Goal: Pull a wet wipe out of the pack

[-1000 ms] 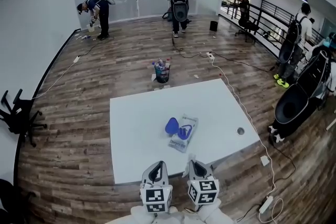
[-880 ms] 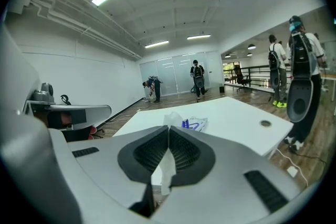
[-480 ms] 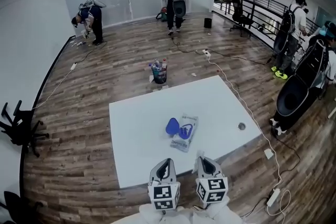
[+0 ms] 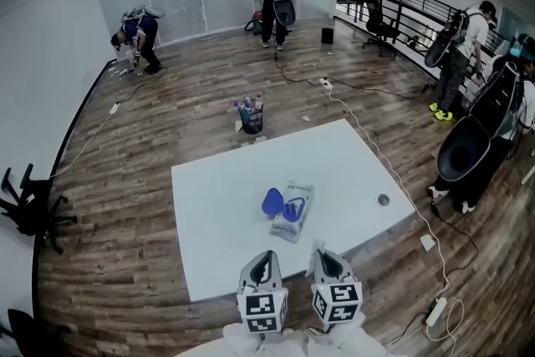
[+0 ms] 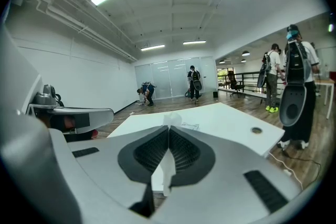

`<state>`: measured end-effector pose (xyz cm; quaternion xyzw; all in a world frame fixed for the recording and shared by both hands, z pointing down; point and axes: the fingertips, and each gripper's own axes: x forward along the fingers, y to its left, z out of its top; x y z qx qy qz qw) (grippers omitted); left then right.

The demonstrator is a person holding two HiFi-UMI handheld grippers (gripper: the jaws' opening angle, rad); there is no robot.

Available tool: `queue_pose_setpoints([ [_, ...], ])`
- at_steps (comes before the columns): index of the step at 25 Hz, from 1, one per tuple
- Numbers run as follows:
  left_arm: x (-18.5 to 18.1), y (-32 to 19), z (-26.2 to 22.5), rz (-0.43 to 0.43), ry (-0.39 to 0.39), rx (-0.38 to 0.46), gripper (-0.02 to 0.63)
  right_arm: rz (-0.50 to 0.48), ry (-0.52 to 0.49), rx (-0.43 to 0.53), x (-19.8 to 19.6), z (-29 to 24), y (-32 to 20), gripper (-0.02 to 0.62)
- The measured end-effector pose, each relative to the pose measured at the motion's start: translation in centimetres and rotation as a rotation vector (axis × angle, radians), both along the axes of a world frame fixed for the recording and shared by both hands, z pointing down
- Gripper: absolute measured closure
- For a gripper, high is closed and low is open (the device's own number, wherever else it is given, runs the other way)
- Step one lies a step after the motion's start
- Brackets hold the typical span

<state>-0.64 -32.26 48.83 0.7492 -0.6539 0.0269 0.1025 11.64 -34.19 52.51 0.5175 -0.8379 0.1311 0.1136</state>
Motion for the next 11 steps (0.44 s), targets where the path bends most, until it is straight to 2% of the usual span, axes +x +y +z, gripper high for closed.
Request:
queue_pose_setpoints([
  [11, -0.17, -0.16, -0.13, 0.001, 0.001, 0.001, 0.605, 0.011, 0.007, 0.004, 0.18, -0.17, -0.35, 0.581],
])
